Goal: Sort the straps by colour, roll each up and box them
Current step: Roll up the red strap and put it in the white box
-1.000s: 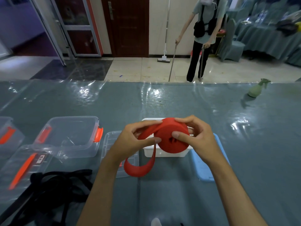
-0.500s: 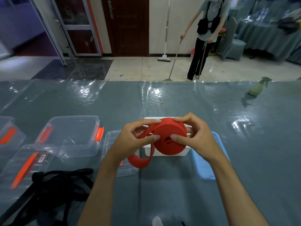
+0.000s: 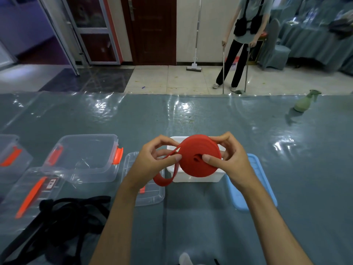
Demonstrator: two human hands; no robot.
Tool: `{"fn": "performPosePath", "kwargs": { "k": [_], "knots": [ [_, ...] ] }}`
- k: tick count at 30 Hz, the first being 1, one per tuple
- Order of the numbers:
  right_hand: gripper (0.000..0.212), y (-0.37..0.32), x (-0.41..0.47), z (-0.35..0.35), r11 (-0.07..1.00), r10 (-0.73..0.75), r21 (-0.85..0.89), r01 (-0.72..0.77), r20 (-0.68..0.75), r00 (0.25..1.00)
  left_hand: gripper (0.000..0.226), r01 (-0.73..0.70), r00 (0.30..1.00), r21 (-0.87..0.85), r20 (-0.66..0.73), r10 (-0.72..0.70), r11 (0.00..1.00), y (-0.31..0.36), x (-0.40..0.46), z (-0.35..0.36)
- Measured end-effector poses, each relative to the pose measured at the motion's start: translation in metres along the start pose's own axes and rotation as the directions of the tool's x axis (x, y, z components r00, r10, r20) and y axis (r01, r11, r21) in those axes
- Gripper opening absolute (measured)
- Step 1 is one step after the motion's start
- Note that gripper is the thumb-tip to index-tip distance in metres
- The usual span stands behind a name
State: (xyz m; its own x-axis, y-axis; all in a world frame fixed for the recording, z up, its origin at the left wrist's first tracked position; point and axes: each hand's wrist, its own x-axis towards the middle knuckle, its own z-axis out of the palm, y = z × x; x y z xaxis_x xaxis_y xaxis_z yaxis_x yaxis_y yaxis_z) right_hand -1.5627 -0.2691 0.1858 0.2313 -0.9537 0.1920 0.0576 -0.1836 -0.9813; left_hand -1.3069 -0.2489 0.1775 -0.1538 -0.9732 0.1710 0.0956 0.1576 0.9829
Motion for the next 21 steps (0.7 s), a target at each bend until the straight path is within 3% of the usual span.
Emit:
{"fn": "performPosePath", "kwargs": {
  "k": [5,10,16,21],
  "knots": [
    [0.054,0.000,0.002,-0.002,0.992,0.125,-0.015,-0.124,0.145,0.982,0.036,0.011,0.999,-0.052,-0.038,-0.013,0.999,-0.010,0.000,0.005],
    [0.085,-0.002,0.004,-0.010,0.980,0.191,-0.116,-0.164,0.281,0.941,0.034,0.008,0.998,-0.048,-0.059,-0.011,0.999,-0.016,-0.001,0.010],
    [0.035,-0.003,0.007,-0.008,0.966,0.236,-0.168,-0.195,0.269,0.934,0.035,0.043,0.998,0.012,-0.050,-0.043,0.999,-0.019,0.000,0.013],
    [0.037,0.006,0.005,-0.002,0.976,0.214,-0.069,-0.206,0.156,0.964,0.033,0.062,0.995,-0.038,-0.077,-0.065,0.997,-0.021,0.000,0.016]
  ]
}}
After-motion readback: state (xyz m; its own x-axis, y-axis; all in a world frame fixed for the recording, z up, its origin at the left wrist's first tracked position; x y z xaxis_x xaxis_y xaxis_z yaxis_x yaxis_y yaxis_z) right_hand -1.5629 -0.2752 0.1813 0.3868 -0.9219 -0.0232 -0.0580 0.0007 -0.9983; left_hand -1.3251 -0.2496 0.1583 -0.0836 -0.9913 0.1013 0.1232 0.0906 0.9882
